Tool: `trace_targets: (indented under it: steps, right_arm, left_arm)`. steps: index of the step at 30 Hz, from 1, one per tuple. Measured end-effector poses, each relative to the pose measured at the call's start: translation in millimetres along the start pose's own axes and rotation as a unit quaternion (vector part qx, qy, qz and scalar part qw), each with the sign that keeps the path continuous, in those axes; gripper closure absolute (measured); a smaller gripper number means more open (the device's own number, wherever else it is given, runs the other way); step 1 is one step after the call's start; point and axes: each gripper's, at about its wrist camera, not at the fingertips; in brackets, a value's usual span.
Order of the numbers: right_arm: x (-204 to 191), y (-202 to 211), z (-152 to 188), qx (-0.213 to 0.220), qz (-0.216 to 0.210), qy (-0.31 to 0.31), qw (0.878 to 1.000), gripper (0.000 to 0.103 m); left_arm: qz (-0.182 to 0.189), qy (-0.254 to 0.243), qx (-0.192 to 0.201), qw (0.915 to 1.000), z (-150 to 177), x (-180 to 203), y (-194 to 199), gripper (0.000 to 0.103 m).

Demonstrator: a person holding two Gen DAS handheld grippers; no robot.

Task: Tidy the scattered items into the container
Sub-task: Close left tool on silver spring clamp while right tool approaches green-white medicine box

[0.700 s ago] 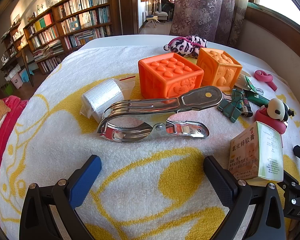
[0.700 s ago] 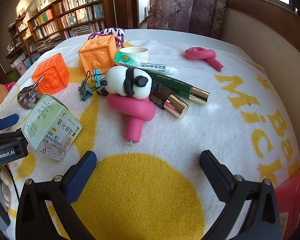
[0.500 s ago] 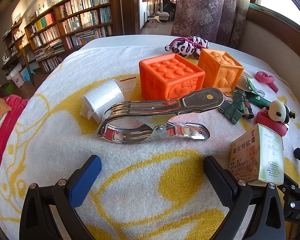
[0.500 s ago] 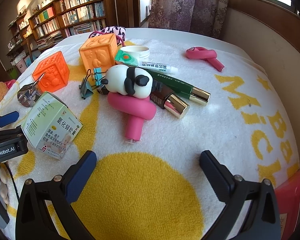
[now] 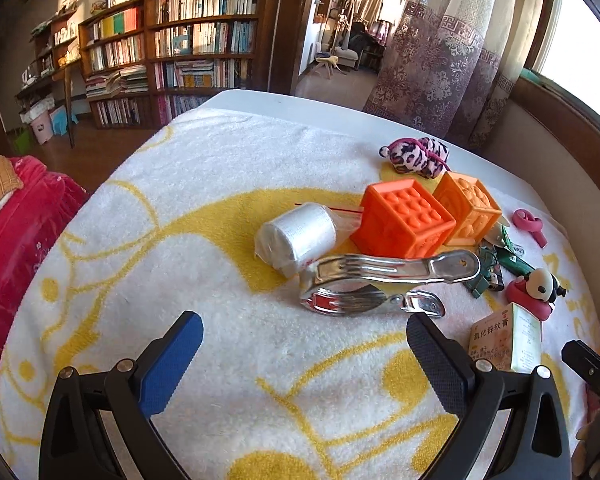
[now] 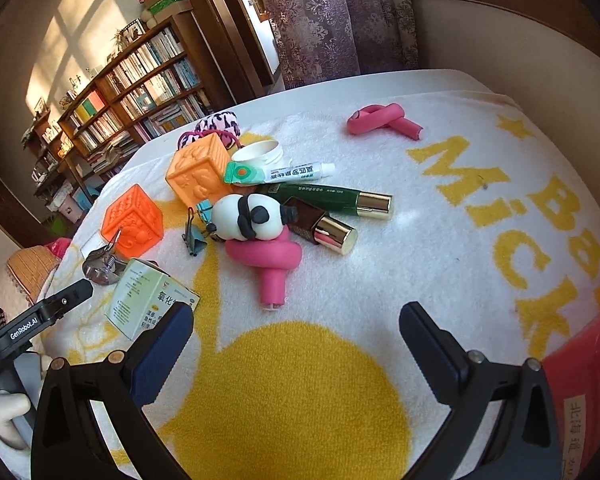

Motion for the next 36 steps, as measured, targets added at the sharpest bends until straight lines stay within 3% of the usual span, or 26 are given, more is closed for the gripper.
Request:
trace_targets:
  steps: [5,10,13,17,23,33,36]
  right_arm:
    - [-17,9,0,0.027,-0.006,0.027,0.999,0.000]
    - [-15,8,0,0.027,-0.012,0.019,0.999,0.000]
    - [-13,8,0,0.027,-0.014,0.016,0.999,0.000]
    - [-16,13,1,0.035,-0.018,0.018,0.999,0.000]
    - [-19,14,2,0.039,-0.018,0.022,0.999,0.000]
    - [-29,17,6,0.044,-0.021,0.043,0.998,0.001]
    - [-31,15,7,0.040,-0.022,0.047,0.998,0.007]
  left_arm:
    - [0.000,-0.011,0.000,0.9999,-12,-1,-8,0.000]
    - [-0.002,-0.026,0.001,0.9997,-25,8,-17,0.000]
    - [0.014,-0.034,0.001,0.9993,-20,15,-17,0.000]
    - [0.008,-0.067,-0.001,0.9977,-6,34,-18,0.000]
    - [-0.006,-0.042,0.004,0.9991,-2,42,-14,0.000]
    - [-0.032,-0.035,-0.007,0.9989,-10,49,-41,0.000]
    - [-0.014,-0.018,-0.011,0.9997,-12,44,-44,0.018]
Point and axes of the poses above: each gripper's, at about its wrist camera, not at the fingertips, and y roughly against the way its jaws point, x to its right, z to its underside, and after that the axes turned 10 degrees about -z, right-handed
